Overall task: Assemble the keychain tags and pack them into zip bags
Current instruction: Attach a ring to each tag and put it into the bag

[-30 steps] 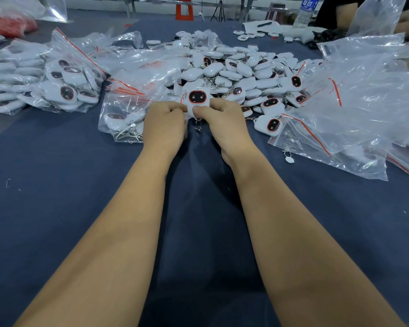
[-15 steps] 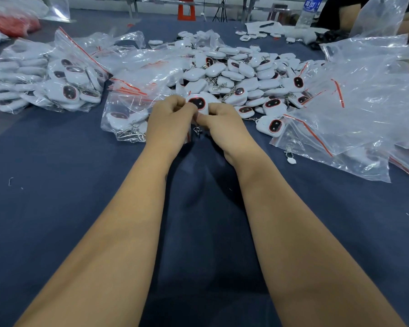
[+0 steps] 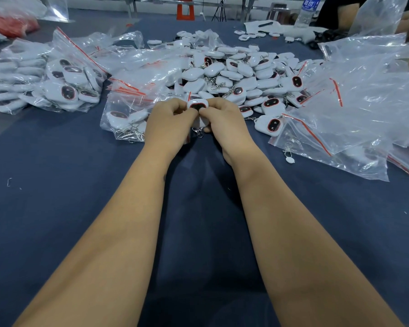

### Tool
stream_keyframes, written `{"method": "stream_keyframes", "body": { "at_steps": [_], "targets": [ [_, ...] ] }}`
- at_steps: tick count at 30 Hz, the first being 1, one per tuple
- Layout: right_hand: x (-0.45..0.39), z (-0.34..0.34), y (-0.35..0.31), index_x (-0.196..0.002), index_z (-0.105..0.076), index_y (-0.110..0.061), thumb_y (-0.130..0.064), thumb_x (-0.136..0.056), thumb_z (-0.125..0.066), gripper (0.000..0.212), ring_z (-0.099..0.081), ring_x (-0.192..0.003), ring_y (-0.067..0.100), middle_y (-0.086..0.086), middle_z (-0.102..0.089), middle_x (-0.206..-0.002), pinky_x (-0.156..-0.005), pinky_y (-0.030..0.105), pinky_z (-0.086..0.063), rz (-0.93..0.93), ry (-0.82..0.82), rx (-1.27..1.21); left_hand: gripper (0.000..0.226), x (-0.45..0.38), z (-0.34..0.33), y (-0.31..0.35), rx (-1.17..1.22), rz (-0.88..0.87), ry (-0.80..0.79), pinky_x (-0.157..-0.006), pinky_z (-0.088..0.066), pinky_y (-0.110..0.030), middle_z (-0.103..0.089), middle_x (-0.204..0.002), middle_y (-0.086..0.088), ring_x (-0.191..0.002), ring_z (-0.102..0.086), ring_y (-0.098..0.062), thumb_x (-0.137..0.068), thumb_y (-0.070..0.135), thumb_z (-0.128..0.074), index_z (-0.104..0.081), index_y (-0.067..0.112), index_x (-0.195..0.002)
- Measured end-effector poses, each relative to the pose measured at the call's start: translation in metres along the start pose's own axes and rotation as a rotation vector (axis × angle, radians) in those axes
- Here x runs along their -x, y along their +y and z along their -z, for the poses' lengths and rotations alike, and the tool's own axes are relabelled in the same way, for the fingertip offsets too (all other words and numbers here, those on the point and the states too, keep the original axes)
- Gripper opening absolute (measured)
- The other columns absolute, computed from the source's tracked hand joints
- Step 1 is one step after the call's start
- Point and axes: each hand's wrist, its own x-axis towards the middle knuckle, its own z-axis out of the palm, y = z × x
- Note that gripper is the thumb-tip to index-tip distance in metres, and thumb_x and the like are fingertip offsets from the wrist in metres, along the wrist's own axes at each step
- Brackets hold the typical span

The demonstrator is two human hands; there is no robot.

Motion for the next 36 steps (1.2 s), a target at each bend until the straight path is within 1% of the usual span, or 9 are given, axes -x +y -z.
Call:
{"method": "stream_keyframes", "body": {
  "at_steps": [2, 5, 8, 15, 18, 20, 24, 32, 36],
  "targets": [
    [-0.0001, -0.0001, -0.0006, -0.081, -0.063, -0.016, -0.007, -0.090, -0.055, 0.016, -0.056, -0.069, 0.009, -0.004, -0.063, -0.072, -0.067, 0.022, -0.045, -0.018, 0.012, -0.009, 0.012, 0.0007, 0.0002, 0.0001, 0.016, -0.006, -0.005, -0.050, -0.038, -0.018, -0.061, -0.063, 0.007, -0.049, -0.048, -0.006, -0.084, 0.027, -0.062, -0.066, 0.022, -0.074],
    [0.0005, 0.0004, -0.0013, -0.073, -0.059, -0.019, -0.008, -0.090, -0.055, 0.020, -0.055, -0.067, 0.010, -0.007, -0.061, -0.066, -0.068, 0.025, -0.045, -0.029, 0.020, -0.016, 0.012, 0.0012, -0.0004, 0.0001, 0.027, -0.012, -0.028, -0.064, -0.045, -0.026, -0.070, -0.078, -0.005, -0.063, -0.056, -0.011, -0.079, 0.032, -0.061, -0.069, 0.022, -0.079],
    [0.0009, 0.0008, -0.0018, -0.074, -0.059, -0.017, -0.007, -0.090, -0.054, 0.020, -0.055, -0.070, 0.012, -0.004, -0.061, -0.068, -0.068, 0.026, -0.045, -0.036, 0.015, -0.035, 0.021, 0.0011, -0.0008, 0.0006, 0.040, -0.006, -0.034, -0.069, -0.047, -0.031, -0.072, -0.087, -0.010, -0.068, -0.058, -0.013, -0.073, 0.035, -0.060, -0.071, 0.020, -0.083],
    [0.0010, 0.0000, -0.0018, -0.088, -0.063, -0.010, -0.005, -0.090, -0.053, 0.012, -0.058, -0.073, 0.013, 0.000, -0.063, -0.075, -0.071, 0.027, -0.047, -0.029, 0.018, -0.042, 0.012, 0.0010, -0.0010, 0.0002, 0.031, -0.002, -0.035, -0.058, -0.042, -0.024, -0.070, -0.075, -0.003, -0.057, -0.054, -0.010, -0.076, 0.034, -0.059, -0.067, 0.024, -0.075],
    [0.0014, 0.0009, -0.0014, -0.085, -0.065, -0.012, -0.003, -0.089, -0.052, 0.016, -0.059, -0.062, 0.004, -0.008, -0.064, -0.064, -0.063, 0.019, -0.046, -0.013, 0.009, -0.062, 0.010, 0.0001, -0.0007, -0.0005, 0.018, -0.002, -0.019, -0.055, -0.040, -0.022, -0.063, -0.067, 0.010, -0.053, -0.050, -0.006, -0.079, 0.032, -0.060, -0.064, 0.027, -0.072],
    [0.0021, 0.0016, -0.0011, -0.080, -0.065, -0.015, -0.001, -0.088, -0.052, 0.021, -0.058, -0.055, -0.001, -0.013, -0.063, -0.057, -0.056, 0.014, -0.045, -0.004, 0.003, -0.082, 0.011, -0.0006, -0.0008, -0.0015, 0.007, -0.004, -0.008, -0.057, -0.041, -0.023, -0.062, -0.066, 0.012, -0.055, -0.050, -0.006, -0.081, 0.030, -0.060, -0.063, 0.027, -0.071],
    [0.0028, 0.0017, -0.0009, -0.076, -0.065, -0.017, -0.001, -0.088, -0.052, 0.024, -0.058, -0.054, -0.003, -0.014, -0.063, -0.055, -0.054, 0.011, -0.044, 0.024, -0.018, -0.094, 0.012, -0.0006, -0.0008, -0.0015, 0.037, -0.003, 0.010, -0.061, -0.045, -0.025, -0.069, -0.077, -0.002, -0.061, -0.056, -0.010, -0.082, 0.028, -0.061, -0.067, 0.018, -0.077],
    [0.0024, 0.0020, 0.0004, -0.071, -0.067, -0.023, -0.001, -0.088, -0.054, 0.030, -0.058, -0.055, -0.006, -0.016, -0.064, -0.056, -0.054, 0.010, -0.043, 0.050, -0.022, -0.070, 0.018, 0.0016, -0.0013, 0.0010, 0.050, -0.028, 0.025, -0.050, -0.044, -0.019, -0.070, -0.085, -0.017, -0.061, -0.059, -0.018, -0.084, 0.020, -0.061, -0.067, 0.003, -0.087],
    [0.0049, 0.0025, -0.0014, -0.074, -0.067, -0.022, -0.001, -0.088, -0.054, 0.028, -0.059, -0.056, -0.006, -0.015, -0.065, -0.058, -0.054, 0.010, -0.043, 0.046, -0.025, -0.077, 0.017, 0.0026, -0.0013, 0.0013, 0.032, -0.038, 0.028, -0.060, -0.050, -0.030, -0.071, -0.087, -0.014, -0.067, -0.063, -0.026, -0.085, 0.023, -0.060, -0.067, 0.007, -0.087]
  ]
}}
